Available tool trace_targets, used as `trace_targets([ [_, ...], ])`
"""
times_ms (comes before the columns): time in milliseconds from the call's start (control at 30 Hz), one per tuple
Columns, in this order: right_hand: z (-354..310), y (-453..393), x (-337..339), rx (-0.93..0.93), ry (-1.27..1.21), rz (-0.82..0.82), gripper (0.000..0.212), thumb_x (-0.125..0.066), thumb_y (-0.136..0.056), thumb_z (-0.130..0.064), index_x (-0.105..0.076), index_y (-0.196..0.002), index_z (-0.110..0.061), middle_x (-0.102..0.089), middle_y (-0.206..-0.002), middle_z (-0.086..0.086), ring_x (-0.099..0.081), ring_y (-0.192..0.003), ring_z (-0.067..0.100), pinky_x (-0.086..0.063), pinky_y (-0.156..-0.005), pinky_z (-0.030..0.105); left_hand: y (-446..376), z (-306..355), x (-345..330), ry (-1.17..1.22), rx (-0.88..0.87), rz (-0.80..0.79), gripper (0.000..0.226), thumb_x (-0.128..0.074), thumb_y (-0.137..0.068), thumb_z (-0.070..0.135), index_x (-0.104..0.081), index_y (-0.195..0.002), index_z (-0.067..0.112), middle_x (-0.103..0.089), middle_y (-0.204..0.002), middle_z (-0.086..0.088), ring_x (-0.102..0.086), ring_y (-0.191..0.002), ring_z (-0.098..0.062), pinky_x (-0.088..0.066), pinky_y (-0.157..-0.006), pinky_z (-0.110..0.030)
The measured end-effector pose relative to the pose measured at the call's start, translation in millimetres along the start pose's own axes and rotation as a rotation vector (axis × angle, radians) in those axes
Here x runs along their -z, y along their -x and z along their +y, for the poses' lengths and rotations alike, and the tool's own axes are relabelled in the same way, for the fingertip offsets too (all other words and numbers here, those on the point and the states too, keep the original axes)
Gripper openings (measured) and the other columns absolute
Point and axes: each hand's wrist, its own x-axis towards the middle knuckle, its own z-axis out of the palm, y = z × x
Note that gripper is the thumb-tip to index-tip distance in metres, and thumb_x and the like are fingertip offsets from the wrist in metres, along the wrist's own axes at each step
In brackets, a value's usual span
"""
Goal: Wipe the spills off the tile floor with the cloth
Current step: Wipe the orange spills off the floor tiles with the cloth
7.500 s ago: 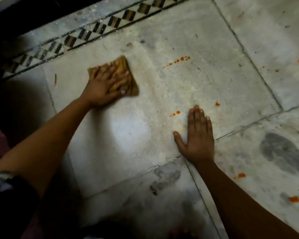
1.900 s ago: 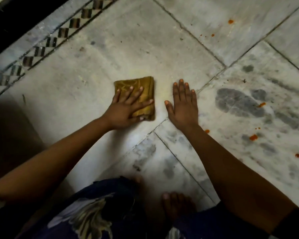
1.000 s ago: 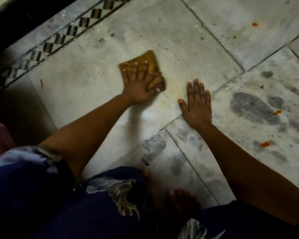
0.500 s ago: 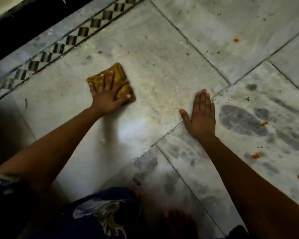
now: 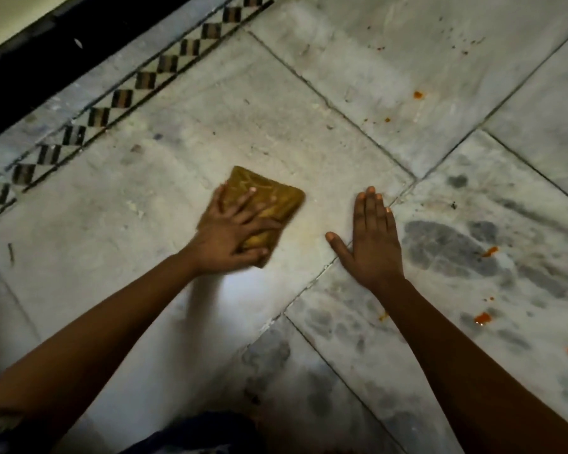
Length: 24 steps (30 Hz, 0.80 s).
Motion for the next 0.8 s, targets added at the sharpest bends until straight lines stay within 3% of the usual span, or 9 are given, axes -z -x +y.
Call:
trace_targets([
  [67, 0, 0, 0, -0.015, 0.012, 0.001, 0.086, -0.020, -0.088, -0.063, -0.012, -0.147, 0.000, -0.010, -0.155, 0.019, -0.009, -0.144, 0.029, 0.001, -0.114, 0.034, 0, -30, 7, -0.001, 0.180, -0.032, 0.066, -0.035, -0.075, 0.062, -0.026, -0.138, 0.042, -0.039, -0.147, -0.008, -0.027, -0.138, -0.037, -0.015, -0.103, -0.068],
  [167, -2, 1, 1, -0.016, -0.001, 0.009, 0.085, -0.020, -0.090, -0.062, -0.015, -0.147, 0.001, -0.014, -0.154, 0.021, -0.012, -0.143, 0.031, -0.004, -0.115, 0.037, -43, -66, 16, 0.063, 0.422, -0.086, 0.079, -0.026, -0.070, 0.073, -0.007, -0.143, 0.048, -0.022, -0.155, -0.004, -0.011, -0.143, -0.032, -0.011, -0.106, -0.065],
  [267, -1, 1, 0, -0.006, -0.015, 0.018, 0.083, -0.023, -0.091, -0.059, -0.015, -0.147, 0.001, -0.013, -0.154, 0.021, -0.008, -0.143, 0.030, -0.006, -0.116, 0.040, -113, -79, 17, 0.093, 0.499, -0.119, 0.084, -0.018, -0.064, 0.079, -0.007, -0.143, 0.050, -0.005, -0.158, 0.004, 0.000, -0.145, -0.029, -0.005, -0.107, -0.065],
  [400, -1, 1, 3, 0.005, -0.015, -0.007, 0.083, -0.025, -0.090, -0.058, -0.015, -0.147, 0.001, -0.012, -0.154, 0.022, -0.009, -0.143, 0.031, -0.007, -0.116, 0.040, -177, -50, 16, 0.097, 0.373, -0.163, 0.086, -0.014, -0.061, 0.075, -0.013, -0.143, 0.049, -0.004, -0.158, 0.005, 0.001, -0.145, -0.029, -0.001, -0.105, -0.069],
  [500, -2, 0, 5, -0.007, -0.018, -0.025, 0.083, -0.025, -0.090, -0.059, -0.017, -0.147, 0.002, -0.013, -0.154, 0.022, -0.010, -0.143, 0.032, -0.006, -0.116, 0.039, -182, -13, 14, 0.028, 0.214, -0.173, 0.085, -0.011, -0.063, 0.071, -0.014, -0.144, 0.046, -0.007, -0.158, 0.004, -0.002, -0.145, -0.030, -0.001, -0.105, -0.067],
  [700, -2, 3, 9, -0.027, -0.038, -0.076, 0.086, -0.014, -0.091, -0.064, -0.020, -0.146, 0.003, -0.018, -0.153, 0.023, -0.015, -0.142, 0.033, -0.006, -0.115, 0.038, -88, 21, 1, -0.050, -0.149, -0.069, 0.070, -0.031, -0.078, 0.063, -0.026, -0.144, 0.041, -0.019, -0.156, -0.001, -0.017, -0.142, -0.034, -0.011, -0.105, -0.064],
  [800, -1, 12, 9, -0.023, -0.034, -0.068, 0.091, -0.006, -0.089, -0.067, -0.016, -0.147, 0.002, -0.013, -0.154, 0.021, -0.011, -0.143, 0.031, 0.001, -0.114, 0.034, -23, 4, -3, -0.034, -0.201, -0.054, 0.073, -0.037, -0.076, 0.062, -0.015, -0.144, 0.046, -0.016, -0.155, 0.001, -0.016, -0.142, -0.031, -0.010, -0.107, -0.060],
])
